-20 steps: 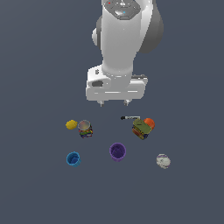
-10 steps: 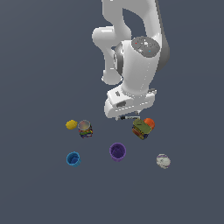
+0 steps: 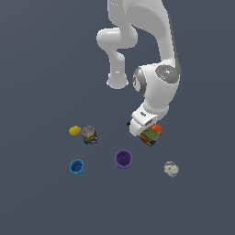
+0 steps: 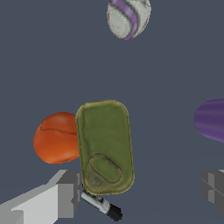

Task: Pick up a designated object from a clutter of objects.

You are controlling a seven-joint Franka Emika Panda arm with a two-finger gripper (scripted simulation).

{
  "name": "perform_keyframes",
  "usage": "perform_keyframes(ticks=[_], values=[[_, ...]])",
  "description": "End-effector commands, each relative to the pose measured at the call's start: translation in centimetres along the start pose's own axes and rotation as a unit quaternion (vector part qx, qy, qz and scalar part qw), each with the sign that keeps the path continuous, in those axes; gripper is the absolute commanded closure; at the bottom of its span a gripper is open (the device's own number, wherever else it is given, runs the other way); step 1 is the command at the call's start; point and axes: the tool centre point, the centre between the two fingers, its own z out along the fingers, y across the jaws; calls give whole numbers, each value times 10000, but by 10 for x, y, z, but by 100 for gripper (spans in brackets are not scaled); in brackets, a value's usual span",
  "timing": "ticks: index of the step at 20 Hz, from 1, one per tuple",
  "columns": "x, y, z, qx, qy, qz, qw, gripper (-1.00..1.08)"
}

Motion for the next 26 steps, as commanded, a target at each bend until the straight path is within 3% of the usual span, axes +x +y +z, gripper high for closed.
perform_keyframes(ticks=[1, 8, 26], values=[[4, -11, 11, 17, 38, -236, 9997, -92], [8, -27, 26, 45, 80, -530, 9986, -92], [8, -28, 75, 46, 80, -534, 9985, -92]])
